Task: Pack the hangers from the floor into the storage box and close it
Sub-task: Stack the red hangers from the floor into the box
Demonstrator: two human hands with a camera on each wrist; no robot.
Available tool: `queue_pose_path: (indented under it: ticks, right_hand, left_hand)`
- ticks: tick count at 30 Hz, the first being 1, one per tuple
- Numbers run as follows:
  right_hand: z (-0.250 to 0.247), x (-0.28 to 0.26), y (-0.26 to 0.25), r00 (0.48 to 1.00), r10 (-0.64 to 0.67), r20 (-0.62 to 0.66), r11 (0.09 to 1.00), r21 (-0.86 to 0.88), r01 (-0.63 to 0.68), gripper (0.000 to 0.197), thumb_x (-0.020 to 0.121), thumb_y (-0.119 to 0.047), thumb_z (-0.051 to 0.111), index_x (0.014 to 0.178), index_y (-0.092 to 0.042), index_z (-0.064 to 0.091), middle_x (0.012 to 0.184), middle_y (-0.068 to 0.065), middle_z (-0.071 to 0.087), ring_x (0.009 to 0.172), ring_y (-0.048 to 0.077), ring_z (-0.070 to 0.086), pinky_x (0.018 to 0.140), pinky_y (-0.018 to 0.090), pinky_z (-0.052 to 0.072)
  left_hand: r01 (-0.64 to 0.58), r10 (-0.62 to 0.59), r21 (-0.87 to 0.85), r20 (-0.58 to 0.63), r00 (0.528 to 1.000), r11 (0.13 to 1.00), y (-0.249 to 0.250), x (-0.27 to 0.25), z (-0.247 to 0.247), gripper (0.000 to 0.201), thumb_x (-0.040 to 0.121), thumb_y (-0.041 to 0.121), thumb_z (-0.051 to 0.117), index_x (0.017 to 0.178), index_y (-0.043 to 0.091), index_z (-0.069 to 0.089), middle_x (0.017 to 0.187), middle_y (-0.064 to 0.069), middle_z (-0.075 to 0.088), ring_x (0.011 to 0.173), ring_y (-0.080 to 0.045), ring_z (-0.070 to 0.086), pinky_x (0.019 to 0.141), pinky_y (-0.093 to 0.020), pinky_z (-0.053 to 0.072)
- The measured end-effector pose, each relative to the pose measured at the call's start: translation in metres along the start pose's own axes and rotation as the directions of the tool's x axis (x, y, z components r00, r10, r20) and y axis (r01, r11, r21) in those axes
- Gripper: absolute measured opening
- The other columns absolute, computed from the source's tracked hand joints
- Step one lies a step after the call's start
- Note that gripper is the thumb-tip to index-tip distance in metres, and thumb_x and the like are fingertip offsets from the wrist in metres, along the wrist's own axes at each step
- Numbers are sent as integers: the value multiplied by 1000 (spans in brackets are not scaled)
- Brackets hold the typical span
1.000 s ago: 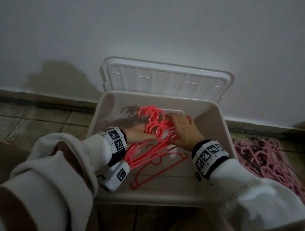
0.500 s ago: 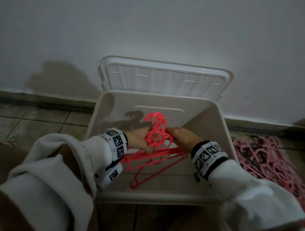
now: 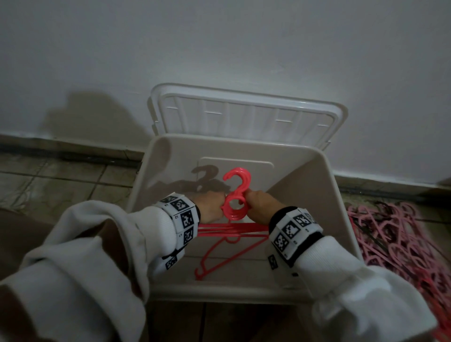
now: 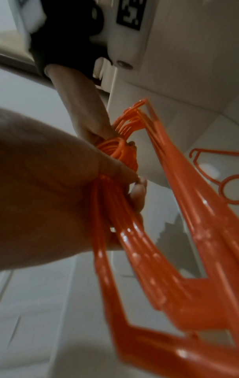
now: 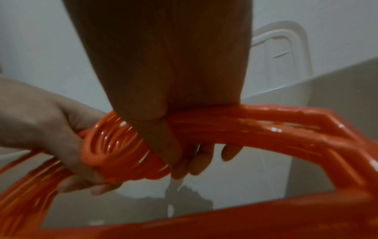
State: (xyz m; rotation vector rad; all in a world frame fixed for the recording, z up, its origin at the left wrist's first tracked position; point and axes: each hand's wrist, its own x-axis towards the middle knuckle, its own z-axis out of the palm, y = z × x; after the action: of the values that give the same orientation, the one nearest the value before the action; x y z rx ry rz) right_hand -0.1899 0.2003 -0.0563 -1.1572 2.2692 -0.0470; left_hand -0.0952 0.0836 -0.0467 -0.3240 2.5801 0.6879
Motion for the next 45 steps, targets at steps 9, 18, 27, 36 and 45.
queue_pose_path:
  ticks: [9,18,27,36,45]
  right_hand:
    - [-6,4,13,994,-62,93,996,67,56,48,91,-3,44,137,-7,33,124,21,55,114,33,53,100,39,40]
    - [-18,28,20,988,-136,-75,987,73,142,50,86,-11,58,133,-10,39,128,16,53,119,30,50,100,38,40]
    - [7,47,76,913,245,-327,959,217,-180,40,83,-4,52,121,-4,39,124,18,48,109,34,53,89,40,45]
    - [77,94,59,937,179,301,984,-52,-172,37,87,-21,60,122,-14,52,128,11,54,116,26,53,96,32,42]
    - [108,102,43,987,53,150,978,-209,-21,28,88,-21,54,115,-14,57,122,7,59,112,27,56,90,33,44]
  left_hand:
    - [-69,76,-105,68,995,992,-4,3,1,23,89,14,53,111,16,45,93,2,58,86,-18,54,73,-24,43]
    - [-56,0,-445,-126,992,894,-10,15,3,39,94,40,45,124,16,49,111,0,60,100,-19,57,90,-30,42]
    - [143,-281,-573,-160,946,807,-44,33,9,17,97,25,44,81,20,44,67,7,43,64,-12,42,73,-28,36]
    - [158,-287,-611,-118,951,775,-71,46,30,26,95,31,46,103,10,60,103,-28,62,99,-45,58,86,-47,47]
    - [139,-278,-657,-112,954,741,-79,48,34,31,95,29,47,120,13,57,116,-20,61,108,-40,55,94,-47,46]
